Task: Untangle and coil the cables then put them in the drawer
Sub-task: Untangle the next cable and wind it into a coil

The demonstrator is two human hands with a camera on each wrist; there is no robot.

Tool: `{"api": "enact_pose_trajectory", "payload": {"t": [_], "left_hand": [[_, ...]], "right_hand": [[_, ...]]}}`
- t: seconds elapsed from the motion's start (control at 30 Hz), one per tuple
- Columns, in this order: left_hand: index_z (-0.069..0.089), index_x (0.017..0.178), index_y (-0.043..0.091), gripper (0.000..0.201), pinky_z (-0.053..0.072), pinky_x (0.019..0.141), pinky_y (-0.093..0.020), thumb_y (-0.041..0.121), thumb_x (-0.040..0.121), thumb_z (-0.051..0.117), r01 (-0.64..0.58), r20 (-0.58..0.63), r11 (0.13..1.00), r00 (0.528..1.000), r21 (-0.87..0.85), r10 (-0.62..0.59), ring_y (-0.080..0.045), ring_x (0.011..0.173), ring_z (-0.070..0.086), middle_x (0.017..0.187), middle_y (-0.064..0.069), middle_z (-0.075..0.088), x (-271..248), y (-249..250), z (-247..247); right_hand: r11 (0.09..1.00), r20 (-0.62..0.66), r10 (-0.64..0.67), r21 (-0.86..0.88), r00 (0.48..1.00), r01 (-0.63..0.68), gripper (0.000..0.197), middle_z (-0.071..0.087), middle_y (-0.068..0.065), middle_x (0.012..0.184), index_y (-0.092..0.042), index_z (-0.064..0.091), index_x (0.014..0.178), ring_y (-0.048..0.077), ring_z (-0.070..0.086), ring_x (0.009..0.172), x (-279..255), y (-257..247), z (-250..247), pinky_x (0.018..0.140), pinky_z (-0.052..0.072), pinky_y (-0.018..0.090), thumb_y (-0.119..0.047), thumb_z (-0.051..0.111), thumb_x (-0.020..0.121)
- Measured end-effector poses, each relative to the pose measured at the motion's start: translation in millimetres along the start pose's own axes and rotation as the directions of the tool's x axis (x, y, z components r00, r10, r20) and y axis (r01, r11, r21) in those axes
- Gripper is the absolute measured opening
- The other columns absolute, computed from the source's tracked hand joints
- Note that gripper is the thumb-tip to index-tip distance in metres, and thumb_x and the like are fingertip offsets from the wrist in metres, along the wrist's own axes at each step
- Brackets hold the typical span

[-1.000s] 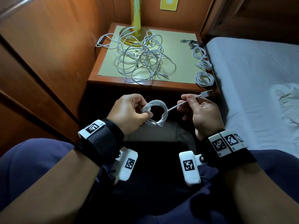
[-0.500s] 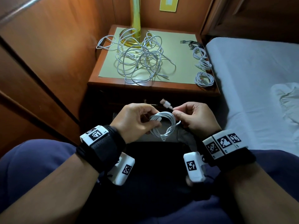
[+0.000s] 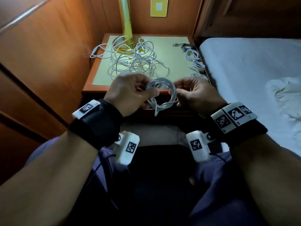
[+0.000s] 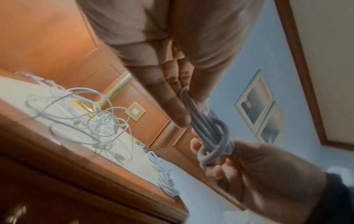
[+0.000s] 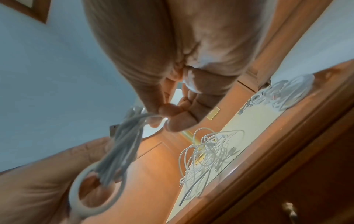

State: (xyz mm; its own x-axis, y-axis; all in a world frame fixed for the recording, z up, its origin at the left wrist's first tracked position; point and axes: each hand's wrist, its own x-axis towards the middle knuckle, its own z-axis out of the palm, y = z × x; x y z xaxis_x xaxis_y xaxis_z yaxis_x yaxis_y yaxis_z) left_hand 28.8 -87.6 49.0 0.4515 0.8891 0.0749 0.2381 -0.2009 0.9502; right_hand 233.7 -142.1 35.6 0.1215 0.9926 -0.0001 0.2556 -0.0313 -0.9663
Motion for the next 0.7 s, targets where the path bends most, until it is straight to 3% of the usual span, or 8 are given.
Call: {"api": "enact_pose_trajectory", "payload": {"t": [0.07,0.17,0.37,0.47,0.57,0.63,0.7], "left_hand": [[0.069,0.081,0.012,0.013,0.063,0.06,-0.045,0.011,0.08,0.082,0.01,-0.007,0.997,1.0,0.08,-0.01,-0.026,0.068,0.074,0.083,-0.012,0.074,21,3,10],[0.069,0.08,0.008,0.015,0.062,0.057,-0.045,0.013,0.078,0.084,0.034,-0.008,0.986,0.999,0.163,-0.033,-0.021,0.06,0.073,0.076,-0.01,0.073,50,0,30],[0.069,0.078,0.009,0.016,0.061,0.054,-0.044,0.017,0.079,0.083,0.059,-0.019,0.976,0.998,0.21,-0.057,-0.017,0.053,0.071,0.07,-0.006,0.073,91,-13,71],[0.07,0.077,0.013,0.015,0.061,0.052,-0.036,0.019,0.079,0.083,0.055,-0.047,0.973,0.998,0.225,-0.045,-0.014,0.053,0.071,0.07,-0.003,0.073,105,-18,86],[0.071,0.076,0.015,0.016,0.063,0.061,-0.04,0.023,0.076,0.084,0.066,-0.039,0.986,0.997,0.155,-0.06,-0.019,0.061,0.073,0.069,-0.001,0.073,117,-24,95],[0.071,0.077,0.012,0.014,0.063,0.065,-0.046,0.016,0.077,0.084,0.094,-0.024,0.995,0.995,0.019,-0.093,-0.022,0.065,0.074,0.07,-0.006,0.074,120,-24,100],[0.07,0.082,0.004,0.013,0.063,0.065,-0.045,0.009,0.079,0.082,0.103,0.0,0.991,0.995,-0.085,-0.103,-0.023,0.066,0.073,0.074,-0.012,0.074,118,-22,103]], "right_hand": [[1.0,-0.068,0.006,-0.013,0.998,-0.007,0.005,0.073,0.005,0.077,-0.012,0.073,0.092,0.013,0.062,0.055,15,5,-9,0.056,0.057,0.027,-0.009,0.068,0.092],[0.994,-0.125,0.047,-0.094,0.991,-0.059,0.008,0.074,0.0,0.073,-0.016,0.075,0.095,0.013,0.062,0.052,31,18,-23,0.064,0.058,0.036,-0.018,0.068,0.094],[0.97,-0.189,0.221,0.139,0.957,-0.197,0.025,0.071,0.011,0.087,-0.004,0.074,0.096,0.022,0.067,0.081,53,42,-45,0.081,0.058,0.041,-0.008,0.05,0.101],[0.932,-0.195,0.312,0.252,0.93,-0.26,0.024,0.068,0.011,0.088,-0.004,0.074,0.094,0.023,0.063,0.083,59,39,-56,0.072,0.052,0.034,-0.015,0.053,0.097],[0.969,-0.217,0.24,0.119,0.946,-0.218,0.014,0.074,-0.011,0.079,-0.021,0.075,0.078,0.005,0.068,0.078,56,39,-68,0.066,0.05,0.018,-0.024,0.069,0.09],[0.987,-0.19,0.164,0.027,0.968,-0.161,0.006,0.077,-0.008,0.092,-0.022,0.078,0.088,0.006,0.071,0.086,54,44,-74,0.075,0.053,0.017,-0.019,0.072,0.087],[0.991,-0.186,0.132,0.006,0.974,-0.133,0.013,0.077,-0.002,0.101,-0.02,0.078,0.097,0.003,0.069,0.082,52,45,-78,0.068,0.049,0.012,-0.013,0.068,0.091]]}}
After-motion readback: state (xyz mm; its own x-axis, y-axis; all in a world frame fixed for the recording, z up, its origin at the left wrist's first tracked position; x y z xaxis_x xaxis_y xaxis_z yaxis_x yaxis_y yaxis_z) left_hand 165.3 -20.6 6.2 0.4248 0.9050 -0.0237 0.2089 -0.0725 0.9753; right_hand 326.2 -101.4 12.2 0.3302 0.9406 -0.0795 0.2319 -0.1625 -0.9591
